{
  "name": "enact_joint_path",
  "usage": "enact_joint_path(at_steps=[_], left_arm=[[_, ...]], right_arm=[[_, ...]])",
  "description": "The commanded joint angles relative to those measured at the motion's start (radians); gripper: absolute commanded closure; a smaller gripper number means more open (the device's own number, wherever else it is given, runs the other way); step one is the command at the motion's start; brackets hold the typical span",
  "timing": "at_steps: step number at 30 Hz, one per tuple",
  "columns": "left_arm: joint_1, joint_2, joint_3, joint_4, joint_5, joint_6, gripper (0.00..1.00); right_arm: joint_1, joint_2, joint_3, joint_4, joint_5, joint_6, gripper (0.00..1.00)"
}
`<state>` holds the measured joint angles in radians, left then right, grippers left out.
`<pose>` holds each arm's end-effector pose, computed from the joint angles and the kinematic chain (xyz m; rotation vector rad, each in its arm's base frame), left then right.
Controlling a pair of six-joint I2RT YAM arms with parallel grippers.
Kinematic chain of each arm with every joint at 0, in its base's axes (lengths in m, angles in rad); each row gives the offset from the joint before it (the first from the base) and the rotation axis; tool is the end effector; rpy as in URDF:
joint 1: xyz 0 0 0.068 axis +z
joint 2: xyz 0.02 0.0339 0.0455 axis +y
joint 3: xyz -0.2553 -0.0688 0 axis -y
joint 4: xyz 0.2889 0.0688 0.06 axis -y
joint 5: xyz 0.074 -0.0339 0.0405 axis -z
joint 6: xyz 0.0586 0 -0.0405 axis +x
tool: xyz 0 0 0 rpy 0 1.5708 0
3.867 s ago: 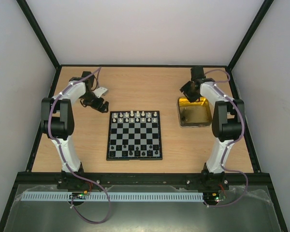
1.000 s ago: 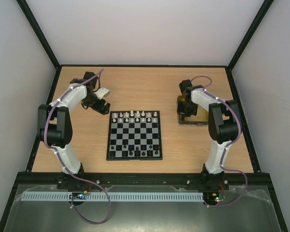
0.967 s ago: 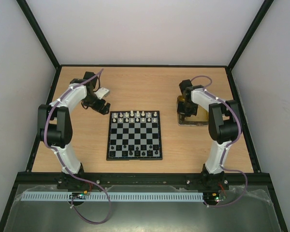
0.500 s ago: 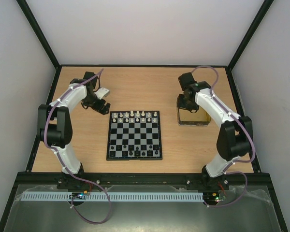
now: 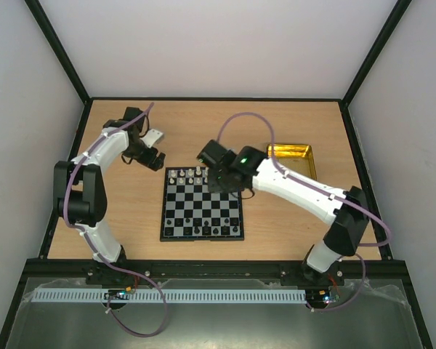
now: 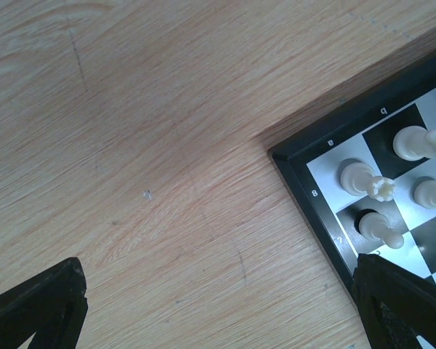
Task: Set up the chess pieces on the board
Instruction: Place the chess piece on the chessboard.
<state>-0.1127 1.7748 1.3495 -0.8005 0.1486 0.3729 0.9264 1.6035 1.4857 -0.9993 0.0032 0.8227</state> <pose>0.4007 -0.0541 0.1748 0.7027 2.6872 -0.1422 0.2287 0.3040 0.2751 -0.1444 2.8028 0.4941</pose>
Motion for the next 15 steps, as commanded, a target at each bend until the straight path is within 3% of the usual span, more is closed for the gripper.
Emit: enact_joint_path(at_steps=[1,9,15], left_arm=[[0.016,-0.032,-0.014,0.032,-0.018,-0.030,0.01],[0.045,-0.038,-0.035,0.067,-0.019,-0.047,0.01],[0.073,-0.032,-0.048,0.078,0.009,-0.032,0.01]], right_arm=[[0.143,0.076,0.119,-0.039,0.011,0.173,0.98],[0.317,0.295,0.360,-0.106,0.013,0.216,0.98],[0.343,0.318,0.297,-0.048,-0.017,0.250,0.98]])
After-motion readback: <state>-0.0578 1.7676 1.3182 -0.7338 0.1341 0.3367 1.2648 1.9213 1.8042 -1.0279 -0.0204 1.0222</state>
